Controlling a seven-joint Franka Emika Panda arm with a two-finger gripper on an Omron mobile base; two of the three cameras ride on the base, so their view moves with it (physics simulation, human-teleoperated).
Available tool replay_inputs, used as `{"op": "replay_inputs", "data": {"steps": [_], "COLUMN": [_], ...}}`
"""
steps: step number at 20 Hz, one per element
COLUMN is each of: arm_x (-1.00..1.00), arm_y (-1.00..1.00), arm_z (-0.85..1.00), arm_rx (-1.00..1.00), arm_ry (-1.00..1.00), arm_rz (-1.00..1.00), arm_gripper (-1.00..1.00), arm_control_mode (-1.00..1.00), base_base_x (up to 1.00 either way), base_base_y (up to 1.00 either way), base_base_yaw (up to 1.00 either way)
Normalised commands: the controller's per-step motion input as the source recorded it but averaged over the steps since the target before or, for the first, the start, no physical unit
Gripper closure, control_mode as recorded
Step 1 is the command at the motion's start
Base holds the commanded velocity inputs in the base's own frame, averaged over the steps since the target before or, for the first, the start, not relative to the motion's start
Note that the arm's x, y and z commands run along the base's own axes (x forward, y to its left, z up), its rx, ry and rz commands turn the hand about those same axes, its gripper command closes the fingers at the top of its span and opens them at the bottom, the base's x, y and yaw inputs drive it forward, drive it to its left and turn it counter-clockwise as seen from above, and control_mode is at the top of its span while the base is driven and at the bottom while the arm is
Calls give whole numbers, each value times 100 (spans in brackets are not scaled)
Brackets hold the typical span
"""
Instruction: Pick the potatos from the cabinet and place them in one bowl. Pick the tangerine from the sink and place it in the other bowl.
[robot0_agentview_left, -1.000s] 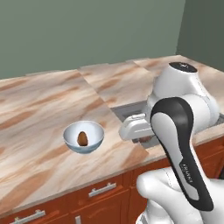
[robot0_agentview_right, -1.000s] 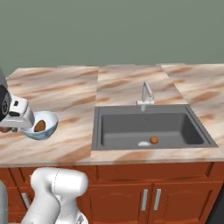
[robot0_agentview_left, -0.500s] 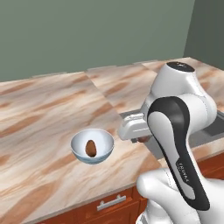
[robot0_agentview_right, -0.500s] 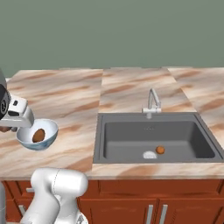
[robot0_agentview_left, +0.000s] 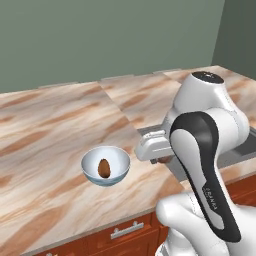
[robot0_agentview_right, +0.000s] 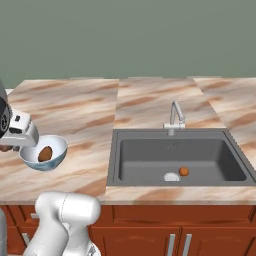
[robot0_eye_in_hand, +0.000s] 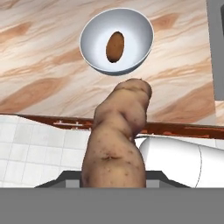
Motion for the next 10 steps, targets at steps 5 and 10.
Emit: {"op": "replay_inputs", "data": {"steps": [5, 10], "arm_x": [59, 91], "arm_y": [15, 21], "arm_z": [-12, -10], "arm_rx": [0, 0], "arm_ry": [3, 4], "arm_rz": [-1, -4], "arm_gripper": [100, 100], "arm_control_mode": [-100, -100], "base_base_x": [0, 0], "base_base_y": [0, 0], "base_base_yaw": [0, 0]}}
